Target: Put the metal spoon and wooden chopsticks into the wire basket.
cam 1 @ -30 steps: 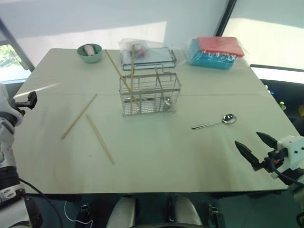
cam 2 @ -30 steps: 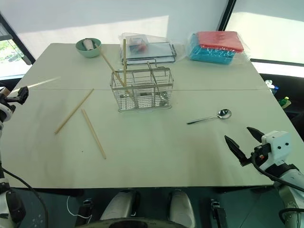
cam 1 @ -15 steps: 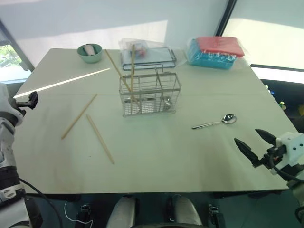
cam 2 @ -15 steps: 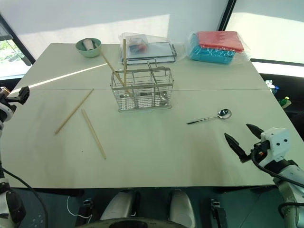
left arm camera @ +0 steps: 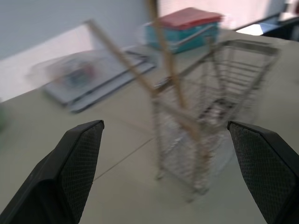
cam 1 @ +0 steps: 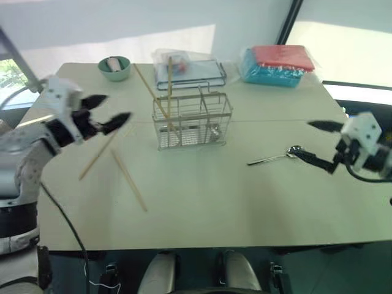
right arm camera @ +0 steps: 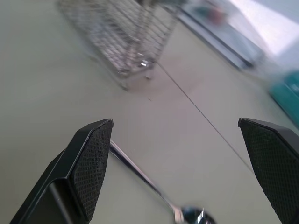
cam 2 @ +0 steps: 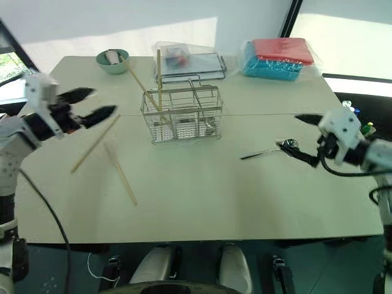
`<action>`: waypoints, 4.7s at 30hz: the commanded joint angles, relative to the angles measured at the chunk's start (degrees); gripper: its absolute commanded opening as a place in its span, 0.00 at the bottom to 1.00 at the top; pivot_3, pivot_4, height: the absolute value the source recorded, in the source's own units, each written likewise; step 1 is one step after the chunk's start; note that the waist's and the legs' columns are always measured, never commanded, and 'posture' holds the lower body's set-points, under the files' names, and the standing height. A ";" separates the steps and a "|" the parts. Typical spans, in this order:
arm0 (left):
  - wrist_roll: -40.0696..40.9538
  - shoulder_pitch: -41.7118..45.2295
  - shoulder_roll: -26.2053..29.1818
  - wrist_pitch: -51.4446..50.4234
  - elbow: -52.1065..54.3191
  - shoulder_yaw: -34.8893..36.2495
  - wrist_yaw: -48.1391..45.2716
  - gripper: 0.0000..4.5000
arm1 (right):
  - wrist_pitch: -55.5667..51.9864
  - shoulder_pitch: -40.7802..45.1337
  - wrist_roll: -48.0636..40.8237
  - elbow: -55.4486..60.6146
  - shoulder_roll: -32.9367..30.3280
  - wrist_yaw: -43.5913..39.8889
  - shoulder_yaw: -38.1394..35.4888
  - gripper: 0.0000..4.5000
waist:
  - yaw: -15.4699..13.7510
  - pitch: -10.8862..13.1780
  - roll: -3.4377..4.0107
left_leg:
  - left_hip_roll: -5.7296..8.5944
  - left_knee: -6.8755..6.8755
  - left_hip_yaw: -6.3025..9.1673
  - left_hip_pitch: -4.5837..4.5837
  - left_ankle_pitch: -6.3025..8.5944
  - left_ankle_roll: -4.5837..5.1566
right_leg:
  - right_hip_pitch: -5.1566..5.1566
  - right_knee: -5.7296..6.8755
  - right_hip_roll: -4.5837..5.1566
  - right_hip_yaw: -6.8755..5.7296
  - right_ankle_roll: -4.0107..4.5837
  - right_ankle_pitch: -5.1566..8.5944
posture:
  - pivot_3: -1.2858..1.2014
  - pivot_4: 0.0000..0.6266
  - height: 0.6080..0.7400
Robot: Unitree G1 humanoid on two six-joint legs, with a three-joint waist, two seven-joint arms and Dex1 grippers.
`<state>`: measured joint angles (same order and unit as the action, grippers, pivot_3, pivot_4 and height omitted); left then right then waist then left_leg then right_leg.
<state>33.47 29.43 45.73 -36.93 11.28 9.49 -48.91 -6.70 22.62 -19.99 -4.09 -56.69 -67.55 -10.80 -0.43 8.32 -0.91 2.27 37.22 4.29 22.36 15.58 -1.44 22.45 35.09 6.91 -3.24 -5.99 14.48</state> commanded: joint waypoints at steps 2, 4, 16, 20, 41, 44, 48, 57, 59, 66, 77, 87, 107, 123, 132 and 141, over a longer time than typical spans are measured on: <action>1.52 4.92 -0.53 -0.53 3.92 -9.06 -9.19 1.00 | 9.18 15.91 8.28 -15.45 0.53 -11.01 11.15 0.99 | 0.23 -0.02 -0.04 | -0.02 -0.08 0.02 -0.03 0.00 0.00 | -0.01 -0.01 -0.06 0.00 -0.02 0.00 | 0.52 0.24 0.45; 1.33 6.56 -1.26 -0.71 4.10 -12.44 -11.89 1.00 | 13.83 22.81 12.57 -24.16 2.50 -13.94 15.83 0.99 | 0.45 0.01 -0.05 | -0.04 -0.13 0.03 -0.01 -0.01 0.00 | 0.03 0.02 -0.09 -0.01 -0.06 -0.03 | 0.52 0.24 0.45; -3.27 10.90 -4.03 -0.06 -1.24 -19.36 -16.59 1.00 | 31.37 42.50 33.95 -60.85 10.79 -15.66 31.93 0.99 | 1.32 0.32 0.10 | 0.03 -0.09 0.04 -0.02 -0.11 -0.15 | 0.04 0.12 -0.11 0.01 -0.25 -0.14 | 0.52 0.24 0.45; -2.95 10.25 -4.18 -0.63 0.53 -18.52 -16.11 1.00 | 31.71 44.72 37.53 -65.60 13.17 -12.28 33.35 0.99 | 1.39 0.33 0.08 | 0.01 -0.10 0.11 -0.03 -0.16 -0.25 | 0.05 0.17 -0.16 0.02 -0.25 -0.14 | 0.52 0.24 0.45; -1.77 10.35 -3.06 -4.26 4.36 -14.98 -13.20 1.00 | 27.35 45.99 43.71 -70.75 18.14 -11.45 33.53 0.12 | 1.59 0.32 0.07 | 0.03 -0.07 0.13 -0.11 -0.30 -0.49 | -0.01 0.26 -0.18 0.04 -0.26 -0.15 | 0.52 0.24 0.45; -1.51 10.87 -3.18 -4.60 3.95 -14.79 -12.88 1.00 | 26.87 45.97 43.37 -70.67 18.21 -12.62 33.01 0.01 | 1.58 0.32 0.08 | 0.03 -0.08 0.15 -0.14 -0.31 -0.50 | -0.02 0.31 -0.19 0.04 -0.26 -0.15 | 0.52 0.24 0.45; -1.44 10.99 -3.25 -4.67 3.62 -14.78 -12.80 1.00 | 26.78 45.80 43.27 -70.44 18.17 -13.36 32.75 0.01 | 1.52 0.33 0.09 | 0.03 -0.09 0.14 -0.13 -0.32 -0.52 | -0.01 0.30 -0.19 0.04 -0.26 -0.15 | 0.52 0.24 0.45; -1.51 11.49 -3.47 -3.50 2.15 -14.12 -13.22 1.00 | 27.74 46.75 32.84 -62.74 16.66 -15.68 23.53 0.01 | 1.58 0.35 0.10 | 0.03 -0.09 0.14 -0.13 -0.35 -0.56 | 0.00 0.33 -0.19 0.05 -0.26 -0.15 | 0.52 0.24 0.45; -1.42 11.68 -3.51 -3.22 1.71 -13.44 -12.99 1.00 | 19.82 44.18 24.53 -52.33 15.25 -21.47 18.14 0.01 | 1.52 0.36 0.13 | 0.02 -0.09 0.14 -0.13 -0.35 -0.56 | 0.00 0.32 -0.18 0.05 -0.26 -0.15 | 0.52 0.24 0.45; -2.38 12.71 -3.87 -0.52 -1.47 -11.73 -12.60 1.00 | -8.50 32.18 6.91 -16.79 12.83 -11.55 3.26 0.01 | 0.88 0.33 0.08 | 0.09 -0.05 0.33 -0.04 -0.29 -0.47 | -0.09 0.21 -0.13 0.01 -0.26 -0.15 | 0.52 0.24 0.45; -3.88 14.75 -4.55 1.73 -5.18 -11.32 -12.34 1.00 | -17.51 31.71 5.02 0.78 31.28 18.82 4.75 0.01 | 1.26 0.32 0.06 | 0.05 -0.08 0.33 -0.09 -0.21 -0.33 | 0.08 0.47 -0.17 0.03 -0.25 -0.17 | 0.52 0.24 0.45; -3.79 14.02 -3.15 0.28 -3.61 -9.16 -11.06 1.00 | -8.77 34.24 8.68 -10.56 40.92 31.78 8.01 0.01 | 1.42 0.27 -0.04 | 0.16 -0.05 0.35 0.01 -0.22 -0.32 | 0.24 0.89 -0.13 0.06 -0.24 -0.16 | 0.52 0.24 0.45; -3.67 12.44 -1.18 -0.59 -3.45 -6.13 -8.32 1.00 | -16.76 31.43 2.68 1.42 35.77 33.78 4.04 0.98 | 1.23 0.28 -0.03 | 0.13 -0.06 0.35 0.00 -0.23 -0.31 | 0.29 0.97 -0.20 0.08 -0.23 -0.15 | 0.52 0.24 0.45; -23.73 26.87 4.64 4.13 -45.03 -14.62 -3.53 1.00 | -35.04 8.42 -22.81 29.04 5.99 6.32 -3.74 0.98 | 0.96 0.15 -0.35 | 0.07 -0.05 0.29 -0.08 -0.13 -0.14 | 0.16 0.90 -0.18 0.02 -0.31 -0.09 | 0.52 0.24 0.45; -35.52 40.08 -3.12 14.31 -77.43 -19.54 0.35 1.00 | -37.79 1.38 -27.85 35.62 7.18 14.44 -6.86 0.98 | 0.87 0.18 -0.84 | 0.10 -0.05 0.25 0.07 -0.11 -0.10 | 0.28 0.90 -0.10 0.01 -0.32 -0.10 | 0.52 0.24 0.45; -37.50 40.99 -6.56 14.54 -85.94 -16.31 8.60 1.00 | -39.90 -4.46 -32.07 39.45 5.04 18.03 -10.72 0.98 | 0.84 0.17 -0.98 | 0.09 -0.05 0.26 0.08 -0.09 -0.09 | 0.30 0.90 -0.06 0.00 -0.34 -0.09 | 0.52 0.24 0.45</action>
<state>-4.00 69.12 38.82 -23.21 -74.70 -8.56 -41.52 -46.72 18.09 -50.56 33.70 -50.81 -50.10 -19.16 0.41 8.49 -1.89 2.36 37.17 4.55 22.43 15.49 -1.53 22.74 35.99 6.85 -3.24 -6.33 14.39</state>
